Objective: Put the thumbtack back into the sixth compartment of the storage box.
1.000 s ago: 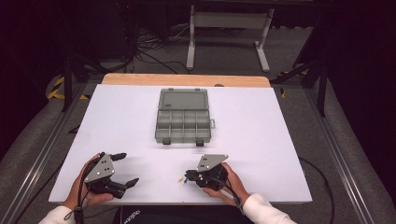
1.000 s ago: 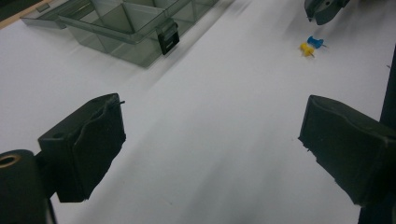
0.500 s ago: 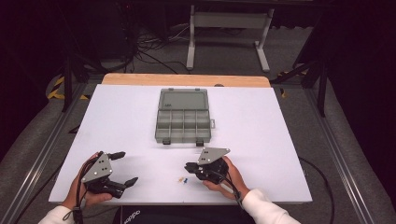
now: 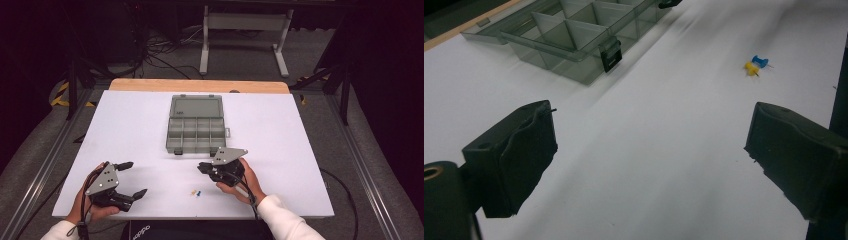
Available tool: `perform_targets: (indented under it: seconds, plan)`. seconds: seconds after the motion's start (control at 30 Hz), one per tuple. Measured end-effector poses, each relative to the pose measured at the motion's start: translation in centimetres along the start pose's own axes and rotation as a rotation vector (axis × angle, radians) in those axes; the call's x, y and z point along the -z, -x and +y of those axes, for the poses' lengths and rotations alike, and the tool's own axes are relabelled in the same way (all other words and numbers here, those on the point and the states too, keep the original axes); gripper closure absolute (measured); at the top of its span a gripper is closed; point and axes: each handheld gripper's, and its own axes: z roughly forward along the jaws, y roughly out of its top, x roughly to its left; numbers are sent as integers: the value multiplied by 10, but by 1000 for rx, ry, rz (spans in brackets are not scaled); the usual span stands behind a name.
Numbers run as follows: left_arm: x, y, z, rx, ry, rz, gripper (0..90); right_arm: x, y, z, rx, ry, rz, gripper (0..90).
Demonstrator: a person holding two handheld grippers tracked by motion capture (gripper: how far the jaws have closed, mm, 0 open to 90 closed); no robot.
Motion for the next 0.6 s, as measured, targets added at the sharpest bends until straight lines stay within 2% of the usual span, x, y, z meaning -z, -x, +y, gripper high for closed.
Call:
perform_targets:
  seconds: [0.6]
  plan:
    - [1, -1, 0, 1, 5, 6, 66, -8, 15, 21, 8, 45, -31, 841]
